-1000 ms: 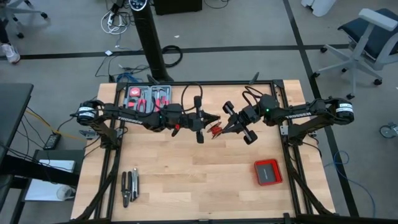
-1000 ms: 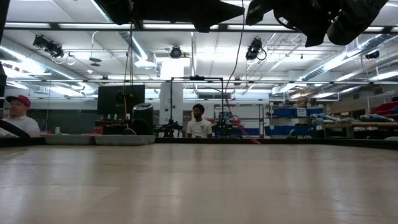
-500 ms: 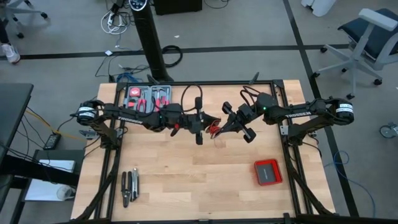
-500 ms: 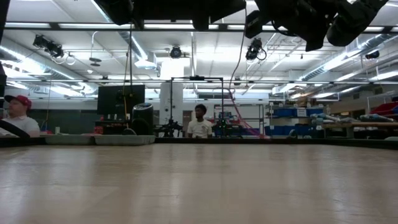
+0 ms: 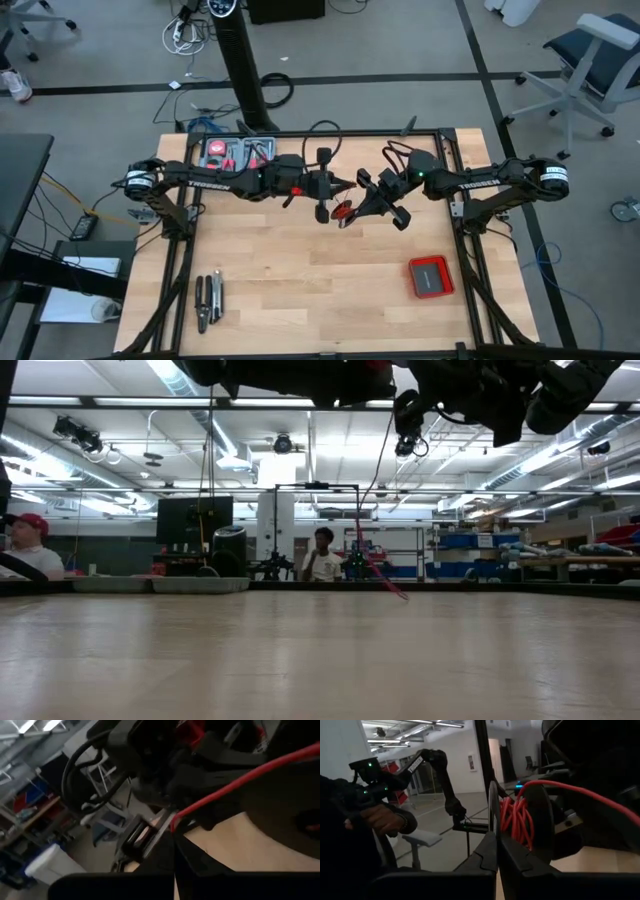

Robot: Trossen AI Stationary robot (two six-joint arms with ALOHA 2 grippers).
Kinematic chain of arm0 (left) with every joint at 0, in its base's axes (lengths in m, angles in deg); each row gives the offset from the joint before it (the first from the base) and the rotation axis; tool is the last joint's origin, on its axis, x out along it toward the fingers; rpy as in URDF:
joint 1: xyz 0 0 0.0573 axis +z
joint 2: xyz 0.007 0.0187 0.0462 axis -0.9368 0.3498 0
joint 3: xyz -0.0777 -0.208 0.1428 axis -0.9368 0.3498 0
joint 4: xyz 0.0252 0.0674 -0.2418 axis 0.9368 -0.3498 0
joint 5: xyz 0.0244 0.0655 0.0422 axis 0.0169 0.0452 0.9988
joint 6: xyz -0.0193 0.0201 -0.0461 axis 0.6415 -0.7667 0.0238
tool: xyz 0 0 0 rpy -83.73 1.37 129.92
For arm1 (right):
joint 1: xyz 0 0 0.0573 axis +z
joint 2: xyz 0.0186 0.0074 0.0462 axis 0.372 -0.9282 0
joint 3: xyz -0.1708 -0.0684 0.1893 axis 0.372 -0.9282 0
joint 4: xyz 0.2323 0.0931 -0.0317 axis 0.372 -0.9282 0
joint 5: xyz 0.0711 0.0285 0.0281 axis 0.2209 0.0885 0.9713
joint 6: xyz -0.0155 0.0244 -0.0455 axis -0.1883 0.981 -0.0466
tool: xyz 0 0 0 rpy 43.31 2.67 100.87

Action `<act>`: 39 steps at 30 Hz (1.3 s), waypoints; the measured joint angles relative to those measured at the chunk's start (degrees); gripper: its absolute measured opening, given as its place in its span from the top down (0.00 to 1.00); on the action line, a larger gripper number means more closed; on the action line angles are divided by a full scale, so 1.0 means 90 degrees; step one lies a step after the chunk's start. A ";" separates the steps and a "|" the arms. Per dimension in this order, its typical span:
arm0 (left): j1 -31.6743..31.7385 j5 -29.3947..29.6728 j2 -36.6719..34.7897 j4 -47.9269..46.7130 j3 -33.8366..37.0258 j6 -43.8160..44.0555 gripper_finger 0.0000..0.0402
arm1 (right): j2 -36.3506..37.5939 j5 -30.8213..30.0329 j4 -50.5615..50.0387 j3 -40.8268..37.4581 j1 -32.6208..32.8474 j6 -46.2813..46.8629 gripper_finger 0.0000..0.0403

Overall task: Coil cords
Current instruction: Coil the red wire onto the spool

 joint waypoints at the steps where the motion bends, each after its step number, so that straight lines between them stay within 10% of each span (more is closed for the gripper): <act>1: 0.0012 -0.0027 0.0000 -0.0056 -0.0033 0.0083 1.00 | 0.0000 0.0003 0.0010 0.0000 0.0000 -0.0014 1.00; 39: -0.0198 -0.0761 -0.0078 -0.2142 -0.0074 0.2159 1.00 | 0.0014 -0.0189 0.0316 -0.0010 -0.0643 -0.0811 1.00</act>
